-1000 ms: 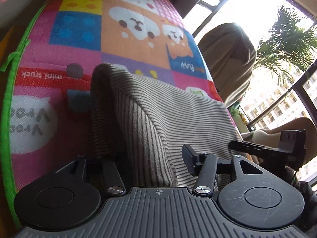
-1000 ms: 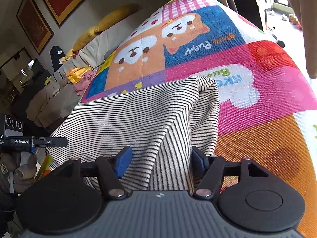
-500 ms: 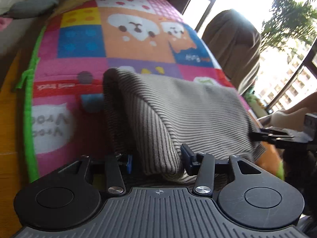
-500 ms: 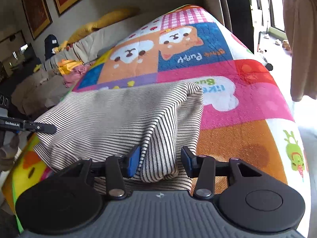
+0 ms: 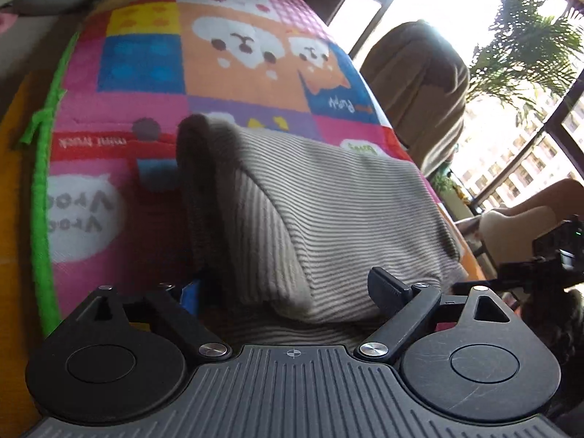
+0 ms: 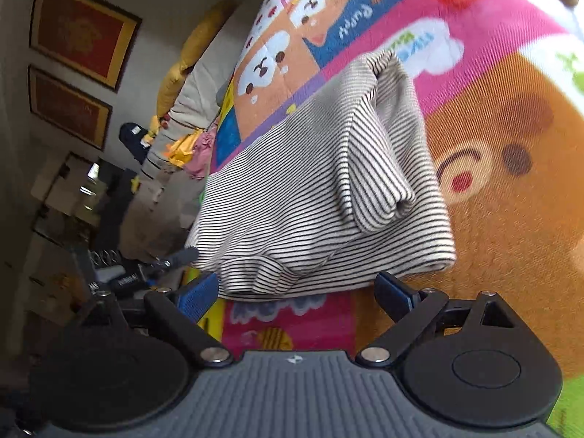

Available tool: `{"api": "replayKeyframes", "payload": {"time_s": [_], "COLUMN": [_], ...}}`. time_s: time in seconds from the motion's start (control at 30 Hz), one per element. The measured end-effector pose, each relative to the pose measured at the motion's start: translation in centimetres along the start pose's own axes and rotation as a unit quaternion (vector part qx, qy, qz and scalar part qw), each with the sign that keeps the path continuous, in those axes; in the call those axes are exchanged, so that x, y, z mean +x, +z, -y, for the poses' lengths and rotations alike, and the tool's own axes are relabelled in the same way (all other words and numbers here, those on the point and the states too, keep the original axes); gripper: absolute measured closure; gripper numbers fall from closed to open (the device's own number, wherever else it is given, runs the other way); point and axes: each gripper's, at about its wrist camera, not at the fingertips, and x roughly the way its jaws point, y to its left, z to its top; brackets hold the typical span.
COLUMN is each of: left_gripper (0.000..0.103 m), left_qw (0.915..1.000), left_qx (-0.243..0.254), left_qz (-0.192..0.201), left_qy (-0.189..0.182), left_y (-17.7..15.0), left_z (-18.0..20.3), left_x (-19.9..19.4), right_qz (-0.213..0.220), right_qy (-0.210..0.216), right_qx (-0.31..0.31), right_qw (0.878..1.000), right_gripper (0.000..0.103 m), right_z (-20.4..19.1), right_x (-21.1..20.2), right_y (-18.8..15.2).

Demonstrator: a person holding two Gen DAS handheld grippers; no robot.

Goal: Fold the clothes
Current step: 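Fold the shirt over again with both grippers and release onto the mat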

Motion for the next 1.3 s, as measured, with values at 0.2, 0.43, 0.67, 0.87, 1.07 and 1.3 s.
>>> {"api": "replayKeyframes", "payload": {"time_s": [0.2, 0.43, 0.67, 0.87, 1.07, 1.3], "left_gripper": [0.009, 0.009, 0.005, 0.005, 0.004, 0.004], "left_qw": [0.9984, 0.9830, 0.9913, 0.9878, 0.9951, 0.9942], "left_qx": [0.022, 0.128, 0.107, 0.094, 0.073, 0.084], "left_qz": [-0.010, -0.063, 0.077, 0.054, 0.021, 0.034], "left_qy": [-0.052, -0.115, -0.004, 0.112, 0.063, 0.058], "left_y": [-1.9, -5.4, -0.7, 2.5, 0.2, -1.0], "left_z": [4.1, 8.9, 4.9, 1.7, 0.8, 1.6], "left_x": [1.1, 0.2, -5.3, 1.0, 1.7, 1.8], "right_qz": [0.057, 0.105, 0.131, 0.098, 0.087, 0.054], "right_qy": [-0.051, -0.164, -0.237, -0.175, -0.189, -0.205], "right_qx": [-0.011, -0.099, -0.219, -0.334, -0.180, -0.067], "right_qw": [0.997, 0.976, 0.938, 0.921, 0.961, 0.975], "right_gripper": [0.010, 0.009, 0.001, 0.000, 0.000, 0.000], "right_z": [0.2, -0.7, -3.7, -9.9, -6.7, -1.9], "right_x": [2.4, 1.8, 0.6, 2.8, 1.8, 4.7], "right_y": [4.1, 3.8, 1.0, -3.2, 0.7, 4.7]}}
